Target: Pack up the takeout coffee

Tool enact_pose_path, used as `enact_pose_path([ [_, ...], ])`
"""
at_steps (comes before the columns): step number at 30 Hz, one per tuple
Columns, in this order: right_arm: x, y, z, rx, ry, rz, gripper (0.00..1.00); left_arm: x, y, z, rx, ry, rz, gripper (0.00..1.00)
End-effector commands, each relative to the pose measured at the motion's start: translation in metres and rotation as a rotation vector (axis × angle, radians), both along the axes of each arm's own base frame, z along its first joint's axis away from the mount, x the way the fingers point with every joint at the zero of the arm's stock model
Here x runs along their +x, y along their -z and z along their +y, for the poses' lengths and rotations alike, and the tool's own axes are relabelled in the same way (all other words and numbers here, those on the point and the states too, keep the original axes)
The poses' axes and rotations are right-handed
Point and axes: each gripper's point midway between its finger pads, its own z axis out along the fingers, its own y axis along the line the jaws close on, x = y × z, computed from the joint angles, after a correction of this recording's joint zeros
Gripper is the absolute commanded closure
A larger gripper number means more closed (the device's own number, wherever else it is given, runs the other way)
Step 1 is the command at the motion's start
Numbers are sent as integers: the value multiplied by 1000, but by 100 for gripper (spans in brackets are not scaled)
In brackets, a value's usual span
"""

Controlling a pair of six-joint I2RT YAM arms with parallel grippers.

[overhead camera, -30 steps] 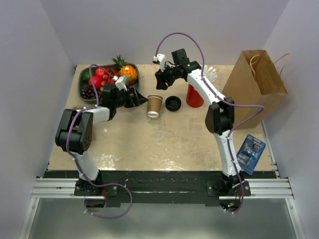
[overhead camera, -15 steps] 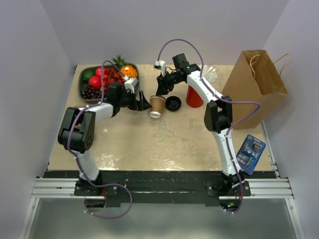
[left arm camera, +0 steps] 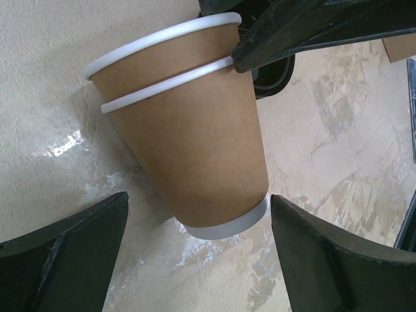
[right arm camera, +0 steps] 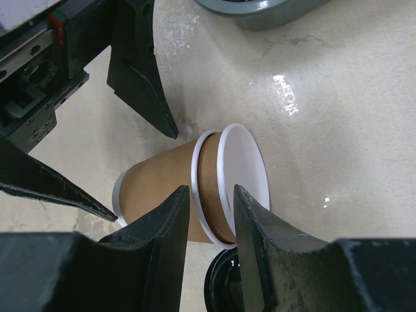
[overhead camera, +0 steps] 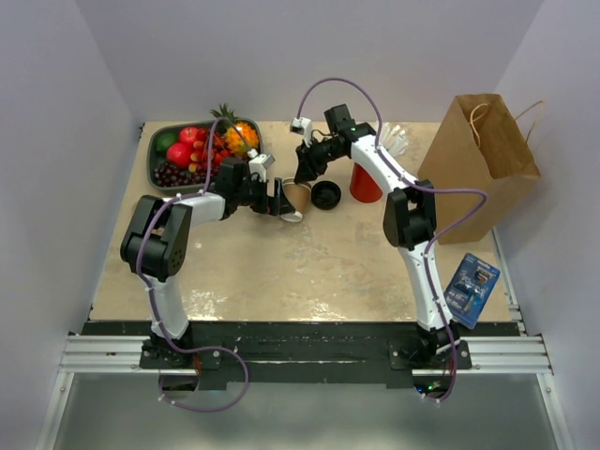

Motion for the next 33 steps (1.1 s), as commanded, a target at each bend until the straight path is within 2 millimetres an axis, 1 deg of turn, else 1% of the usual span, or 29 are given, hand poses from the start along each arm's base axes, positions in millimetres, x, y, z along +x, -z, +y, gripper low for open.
enact_pose_path([
  [1, 4, 8, 3, 19, 22, 31, 63, 13, -9, -1, 15, 18, -68, 10],
  [3, 5, 8, 6, 35, 26, 40, 66, 11, -7, -1, 24, 29, -70, 13],
  [8, -2, 7, 10, 68, 17, 90, 73, 8, -8, 1, 40, 43, -80, 16],
  [11, -7, 4, 10, 84, 6, 116, 77, 9, -5, 6, 69, 43, -91, 20],
  [15, -11, 3, 7, 102, 7, 150, 86, 10, -5, 12, 103, 55, -118, 24],
  [19, -13, 3, 5, 109, 8, 171, 91, 10, -4, 18, 112, 55, -126, 28],
  [21, -15, 2, 6, 113, 11, 185, 91, 10, -4, 20, 113, 56, -131, 30],
  [23, -16, 0, 6, 120, 13, 192, 87, 9, -5, 21, 111, 69, -139, 32],
  [25, -17, -1, 6, 128, 21, 208, 86, 8, -6, 22, 109, 85, -151, 37],
  [27, -18, -3, 8, 139, 27, 227, 88, 7, -7, 22, 118, 110, -178, 42],
  [29, -19, -4, 8, 153, 30, 242, 91, 5, -5, 23, 135, 142, -208, 45],
  [30, -20, -6, 8, 157, 32, 252, 93, 5, -6, 24, 139, 150, -221, 50],
  [31, -21, -7, 9, 162, 29, 254, 94, 4, -4, 26, 149, 162, -232, 52],
  [32, -21, -6, 7, 157, 35, 258, 100, 3, -4, 26, 153, 168, -240, 54],
  [33, -22, -9, 7, 160, 36, 259, 100, 2, -4, 27, 157, 176, -250, 59],
])
